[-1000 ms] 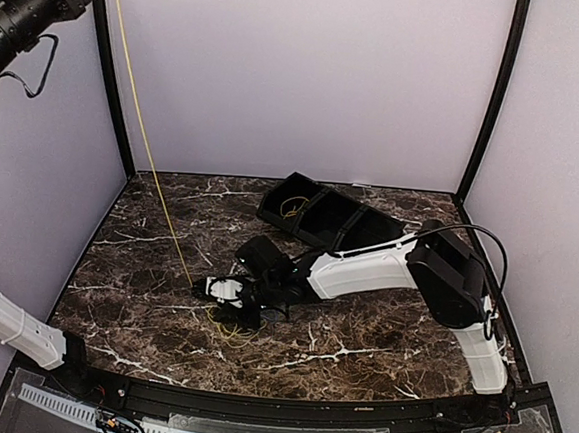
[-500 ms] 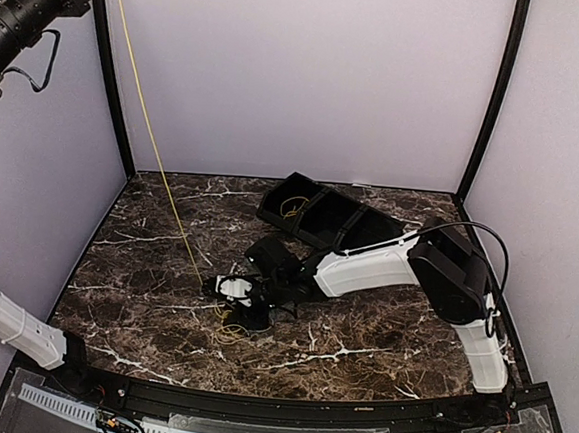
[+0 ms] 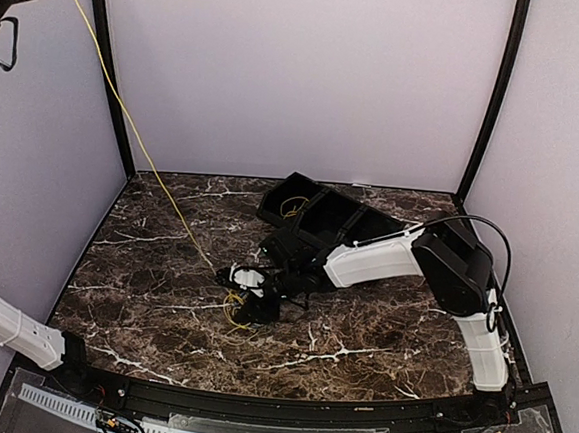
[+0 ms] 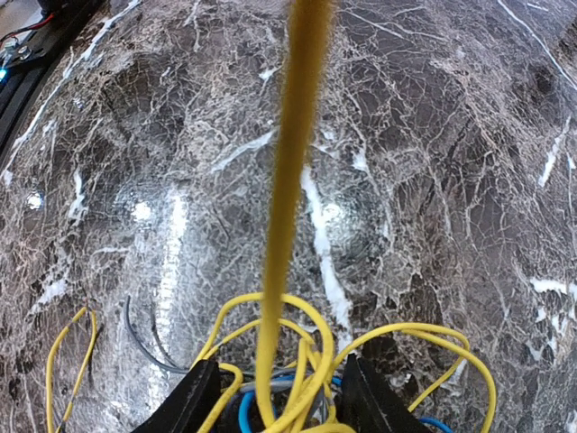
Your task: Untangle the cables
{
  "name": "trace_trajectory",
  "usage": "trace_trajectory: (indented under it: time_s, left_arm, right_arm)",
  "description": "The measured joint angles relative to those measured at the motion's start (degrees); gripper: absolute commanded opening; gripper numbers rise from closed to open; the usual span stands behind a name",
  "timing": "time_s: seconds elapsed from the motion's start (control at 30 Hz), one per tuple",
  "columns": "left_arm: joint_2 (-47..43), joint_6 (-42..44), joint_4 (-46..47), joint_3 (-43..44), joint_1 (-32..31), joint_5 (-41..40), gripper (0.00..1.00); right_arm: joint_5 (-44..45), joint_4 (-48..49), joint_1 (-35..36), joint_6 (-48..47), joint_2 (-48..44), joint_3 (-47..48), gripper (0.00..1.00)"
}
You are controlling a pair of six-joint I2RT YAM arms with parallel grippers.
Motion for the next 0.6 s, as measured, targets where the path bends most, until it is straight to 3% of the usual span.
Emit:
trace_trajectory:
  time_s: [0.23, 0.37, 0.43, 0.6]
  left_arm:
    - [-6.88, 0.61, 5.38, -19.21, 0.00, -4.87, 0.00]
    - [-10.08, -0.13, 6.40, -32.44, 0.00, -9.49, 0.00]
    - [-11.26, -0.66, 6.75, -38.75, 0.00, -12.61, 0.00]
    - [-15.17, -7.85, 0.50, -51.17, 1.25, -18.91, 0.00]
  right_arm:
    - [-0.57, -1.73, -1.77, -0.68, -2.97, -3.58, 0.37]
    - [0.37, -4.72, -3.28, -1.31, -8.37, -9.22, 0.21]
    - [1.22, -7.26, -4.13, -1.29, -10.71, -11.56, 0.18]
    - [2.62, -11.13, -5.51, -1.55, -15.58, -16.70, 0.15]
